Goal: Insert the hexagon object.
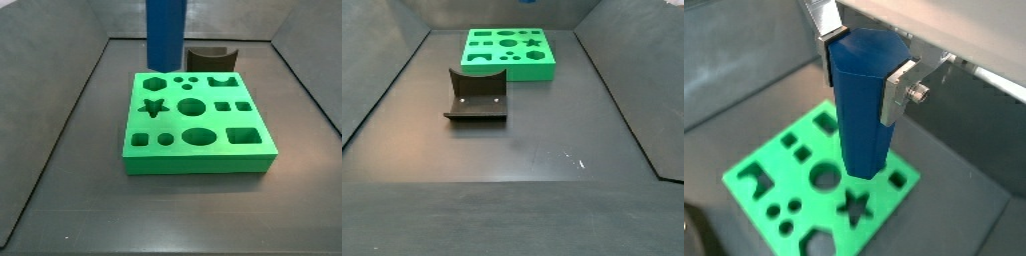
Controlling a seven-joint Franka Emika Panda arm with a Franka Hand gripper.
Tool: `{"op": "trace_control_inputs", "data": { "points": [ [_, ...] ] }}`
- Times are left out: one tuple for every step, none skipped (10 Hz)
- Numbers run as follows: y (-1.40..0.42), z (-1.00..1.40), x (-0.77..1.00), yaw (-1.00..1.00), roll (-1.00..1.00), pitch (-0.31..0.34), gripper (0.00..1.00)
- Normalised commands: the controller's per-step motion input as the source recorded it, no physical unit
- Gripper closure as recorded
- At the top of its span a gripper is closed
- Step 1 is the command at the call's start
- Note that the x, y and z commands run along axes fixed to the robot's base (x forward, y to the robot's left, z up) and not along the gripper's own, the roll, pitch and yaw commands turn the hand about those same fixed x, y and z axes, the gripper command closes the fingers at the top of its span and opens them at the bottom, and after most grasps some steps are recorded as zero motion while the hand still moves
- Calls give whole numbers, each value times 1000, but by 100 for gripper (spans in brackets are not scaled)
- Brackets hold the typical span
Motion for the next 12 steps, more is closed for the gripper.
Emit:
{"op": "trace_control_inputs", "data": {
  "points": [
    [883,-1000,-266,89,84,-114,100],
    [989,-1000,-231,0,71,-93,100],
    [986,-1000,-237,0,69,-94,100],
    [1000,-1000,-234,0,59,-97,100],
    [863,-194,-154,0,-27,-59,100],
    [683,-34,-11,0,-97,-27,100],
    [434,0,37,0,-84,-10,100],
    [214,-111,94,0,-43,-43,100],
    [0,-257,49,0,0,-77,100],
    [-223,-37,89,0,0,-11,100],
    [-157,-186,91,0,16,-36,100],
    [-51,-254,151,0,16,-36,100]
  ]
}}
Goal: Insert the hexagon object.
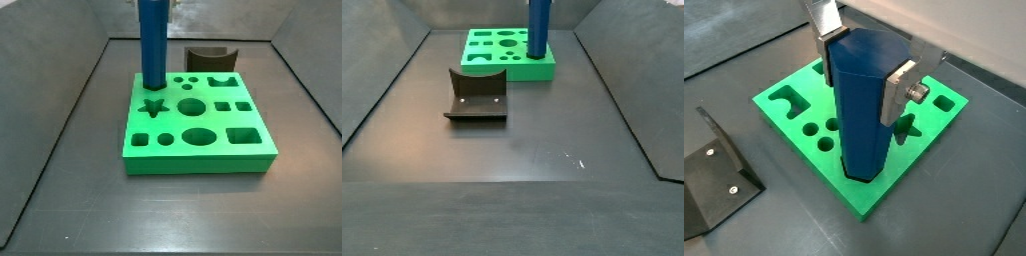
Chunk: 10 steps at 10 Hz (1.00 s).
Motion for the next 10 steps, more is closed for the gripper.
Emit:
{"op": "trace_control_inputs", "data": {
  "points": [
    [0,-286,243,0,43,-6,100],
    [0,-363,263,-51,23,-21,100],
    [-14,-329,254,-80,6,-46,100],
    [-17,-349,217,-103,10,-77,100],
    [0,-251,-186,-57,69,-176,100],
    [0,-269,-437,0,113,-240,100],
    [3,-277,-626,0,117,-301,100],
    [0,-277,-680,0,57,-389,100],
    [0,-300,-191,0,49,-293,100],
    [0,-331,-14,43,156,-187,100]
  ]
}}
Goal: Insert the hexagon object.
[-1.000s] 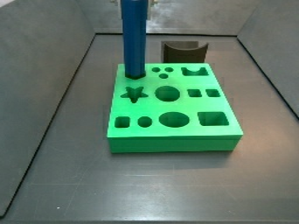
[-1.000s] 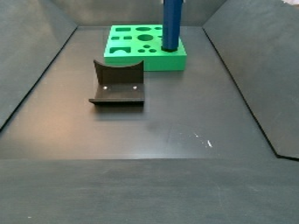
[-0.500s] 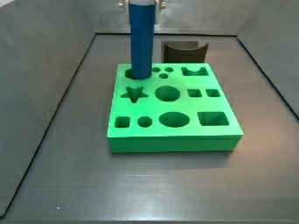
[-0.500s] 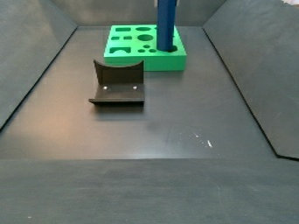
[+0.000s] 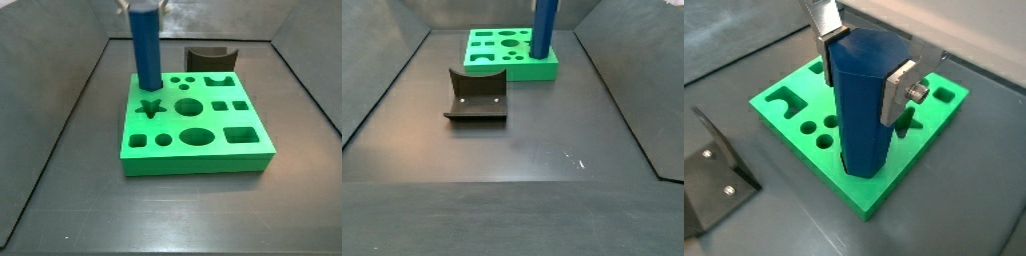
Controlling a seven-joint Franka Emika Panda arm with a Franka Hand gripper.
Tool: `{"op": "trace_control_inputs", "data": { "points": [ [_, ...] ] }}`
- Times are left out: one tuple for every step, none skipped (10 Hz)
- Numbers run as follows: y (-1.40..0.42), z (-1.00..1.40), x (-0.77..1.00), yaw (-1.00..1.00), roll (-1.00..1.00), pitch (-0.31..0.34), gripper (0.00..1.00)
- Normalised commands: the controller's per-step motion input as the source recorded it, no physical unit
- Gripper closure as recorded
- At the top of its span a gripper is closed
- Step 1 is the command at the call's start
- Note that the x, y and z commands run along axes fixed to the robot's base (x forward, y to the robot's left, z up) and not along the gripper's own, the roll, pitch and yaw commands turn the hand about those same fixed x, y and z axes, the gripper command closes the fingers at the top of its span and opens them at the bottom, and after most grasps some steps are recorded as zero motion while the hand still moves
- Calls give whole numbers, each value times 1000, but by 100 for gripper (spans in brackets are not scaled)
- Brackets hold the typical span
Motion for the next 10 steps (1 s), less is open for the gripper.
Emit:
{"op": "trace_control_inputs", "data": {
  "points": [
    [0,-263,80,77,209,-20,100],
    [0,-291,177,54,166,0,100],
    [0,-511,126,17,160,-84,100],
    [0,-403,151,0,144,-33,100],
    [0,-354,257,-114,141,0,100],
    [43,-363,226,-154,107,0,100],
    [89,-271,194,-114,46,7,100],
    [0,-34,43,-94,-13,0,100],
    [26,0,0,-3,-29,0,100],
    [0,0,0,0,0,0,100]
  ]
}}
